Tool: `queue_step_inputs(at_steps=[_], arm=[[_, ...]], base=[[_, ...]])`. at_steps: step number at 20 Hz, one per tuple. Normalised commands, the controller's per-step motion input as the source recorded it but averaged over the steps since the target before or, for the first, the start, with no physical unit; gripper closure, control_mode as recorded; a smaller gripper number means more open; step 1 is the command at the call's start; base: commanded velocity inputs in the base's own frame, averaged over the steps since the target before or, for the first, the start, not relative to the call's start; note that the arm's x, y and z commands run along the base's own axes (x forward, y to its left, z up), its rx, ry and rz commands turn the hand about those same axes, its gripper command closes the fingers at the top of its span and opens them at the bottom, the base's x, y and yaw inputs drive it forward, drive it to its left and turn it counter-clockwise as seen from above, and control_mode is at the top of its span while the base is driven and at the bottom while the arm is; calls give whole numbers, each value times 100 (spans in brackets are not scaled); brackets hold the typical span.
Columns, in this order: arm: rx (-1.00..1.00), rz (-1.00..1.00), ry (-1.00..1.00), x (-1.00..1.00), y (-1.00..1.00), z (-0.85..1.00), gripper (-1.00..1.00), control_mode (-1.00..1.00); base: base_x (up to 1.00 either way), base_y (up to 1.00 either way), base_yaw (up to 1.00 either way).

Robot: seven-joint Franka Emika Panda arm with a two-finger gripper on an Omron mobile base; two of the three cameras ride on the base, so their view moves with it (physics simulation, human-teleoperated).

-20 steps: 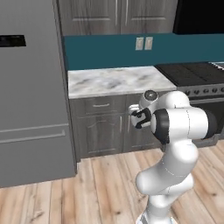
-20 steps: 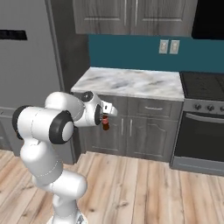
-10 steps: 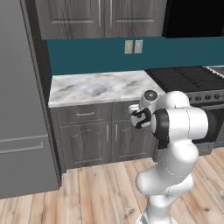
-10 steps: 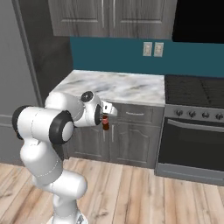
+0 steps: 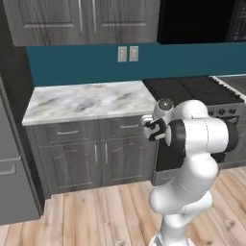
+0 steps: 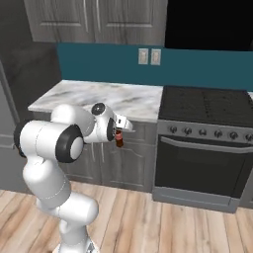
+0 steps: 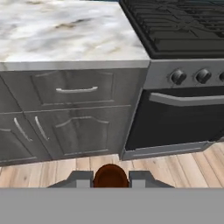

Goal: Place the large bottle from the dining counter next to the other large bottle outside the sink, and place the small bottle from the dining counter next to the other small bottle inside the sink.

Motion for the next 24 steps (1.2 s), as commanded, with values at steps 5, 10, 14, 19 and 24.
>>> queue_step_inputs(at_steps=[5,10,14,19,24], arm=[[0,0,0,0,0,0,100,100],[0,0,0,0,0,0,100,100],[0,0,0,0,0,0,100,100],[0,0,0,0,0,0,100,100],[0,0,0,0,0,0,100,100]], base=[[24,-76,1],[28,-78,1],[33,-80,1],[39,-80,2],[44,-80,4]])
